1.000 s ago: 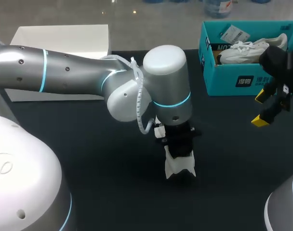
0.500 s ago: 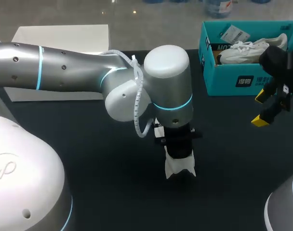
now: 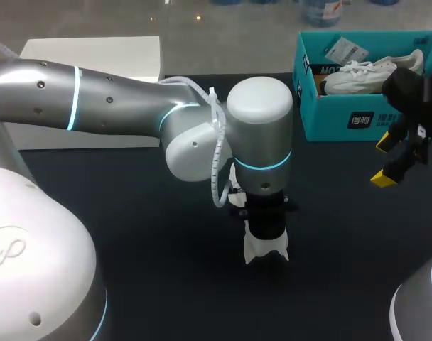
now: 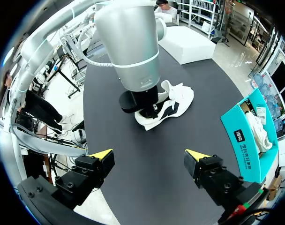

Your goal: Take the shoe out of the shoebox, open the shoe tongue, remove and reinsert the insole, then place the shoe into the shoebox

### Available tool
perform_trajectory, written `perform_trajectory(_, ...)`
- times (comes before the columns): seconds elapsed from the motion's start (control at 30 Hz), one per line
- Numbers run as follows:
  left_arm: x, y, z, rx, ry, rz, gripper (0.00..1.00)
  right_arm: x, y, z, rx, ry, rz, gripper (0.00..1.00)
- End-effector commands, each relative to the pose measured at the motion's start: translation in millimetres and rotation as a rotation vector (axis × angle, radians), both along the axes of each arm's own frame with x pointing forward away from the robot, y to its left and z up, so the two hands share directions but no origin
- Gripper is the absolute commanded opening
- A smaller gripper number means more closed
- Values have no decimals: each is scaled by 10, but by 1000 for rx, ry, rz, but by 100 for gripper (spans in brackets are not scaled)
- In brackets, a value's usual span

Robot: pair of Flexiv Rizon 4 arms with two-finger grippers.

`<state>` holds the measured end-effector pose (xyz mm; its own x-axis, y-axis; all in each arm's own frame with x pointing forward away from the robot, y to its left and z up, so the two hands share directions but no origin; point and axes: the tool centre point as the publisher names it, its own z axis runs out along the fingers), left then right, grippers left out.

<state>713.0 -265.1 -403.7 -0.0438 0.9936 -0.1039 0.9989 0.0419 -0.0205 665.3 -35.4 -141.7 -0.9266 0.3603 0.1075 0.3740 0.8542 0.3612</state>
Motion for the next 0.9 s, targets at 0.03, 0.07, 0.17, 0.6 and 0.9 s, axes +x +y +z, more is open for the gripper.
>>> perform_trajectory(0.03,41,10,4,-8,-33,4,0,20,4,-8,-2,3,1,100)
perform_trajectory(0.07,54,11,33,-13,-38,3,0,20,4,-8,-2,3,1,100)
perform_trajectory(0.17,101,19,127,-25,-64,2,0,20,4,-8,-2,3,1,100)
perform_trajectory(0.6,484,-25,453,-54,-141,18,0,20,4,-8,-2,3,1,100)
perform_trajectory(0.9,688,-35,514,-31,-161,23,0,20,4,-8,-2,3,1,100)
